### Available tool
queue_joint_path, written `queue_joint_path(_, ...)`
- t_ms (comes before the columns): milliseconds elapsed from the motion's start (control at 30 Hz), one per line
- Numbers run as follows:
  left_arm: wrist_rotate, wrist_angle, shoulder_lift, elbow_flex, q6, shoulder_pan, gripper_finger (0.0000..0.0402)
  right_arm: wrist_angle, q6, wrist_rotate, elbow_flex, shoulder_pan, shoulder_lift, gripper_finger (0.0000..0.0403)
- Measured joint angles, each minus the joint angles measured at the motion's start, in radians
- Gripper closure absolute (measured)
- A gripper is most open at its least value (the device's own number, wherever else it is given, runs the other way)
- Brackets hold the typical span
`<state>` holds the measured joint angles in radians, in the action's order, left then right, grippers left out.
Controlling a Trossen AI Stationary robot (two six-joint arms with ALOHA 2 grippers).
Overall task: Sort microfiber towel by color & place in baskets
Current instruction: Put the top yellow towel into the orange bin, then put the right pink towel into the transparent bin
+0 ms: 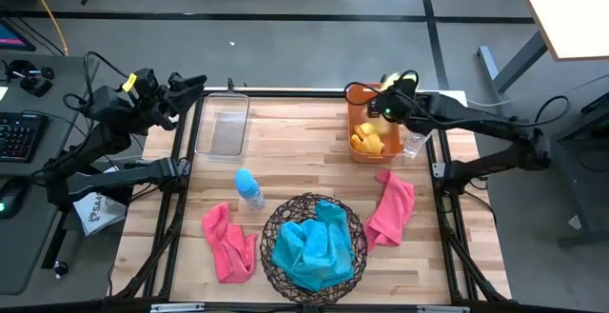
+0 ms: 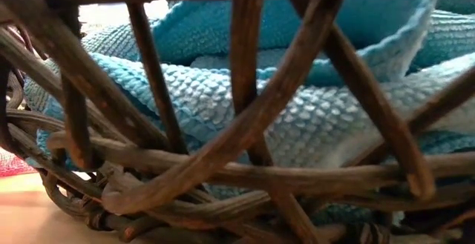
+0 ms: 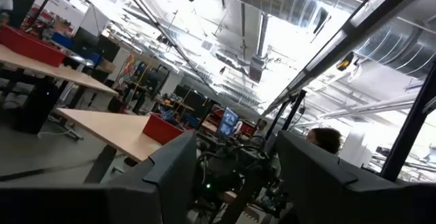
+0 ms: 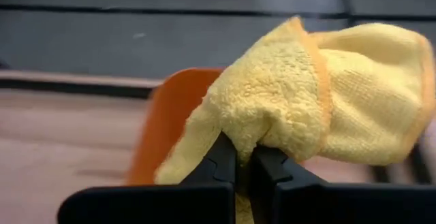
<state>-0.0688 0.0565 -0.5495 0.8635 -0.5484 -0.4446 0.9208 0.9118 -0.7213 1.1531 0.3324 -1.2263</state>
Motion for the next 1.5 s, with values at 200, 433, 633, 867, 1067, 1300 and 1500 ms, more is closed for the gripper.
queue_joint_path(200,0.000,0.003,0.000,0.000,0.000,0.000,0.0207,-0.049,-0.054,0.037,-0.030,0.048,-0.002,0.0402)
queue_joint_path(433,0.001,0.051,-0.001,0.000,0.001,0.000,0.0207,-0.037,-0.083,0.119,-0.030,0.095,-0.003,0.0401)
queue_joint_path(633,0.005,0.112,-0.010,0.000,0.039,0.000,0.0207,-0.039,-0.145,0.186,-0.030,0.093,-0.003,0.0372)
queue_joint_path(867,0.005,0.114,-0.010,0.000,0.060,0.000,0.0207,-0.032,-0.151,0.236,-0.027,0.100,-0.003,0.0292)
queue_joint_path(1067,0.005,0.113,-0.011,0.000,0.062,0.000,0.0207,0.038,-0.201,0.243,0.039,0.100,-0.003,0.0187)
queue_joint_path(1300,0.004,0.113,-0.016,0.000,0.062,0.000,0.0207,0.057,-0.310,0.440,0.172,0.098,-0.002,0.0108)
queue_joint_path(1500,0.003,0.112,-0.034,0.000,0.055,0.000,0.0207,0.099,-0.225,0.750,0.138,-0.028,-0.002,0.0099)
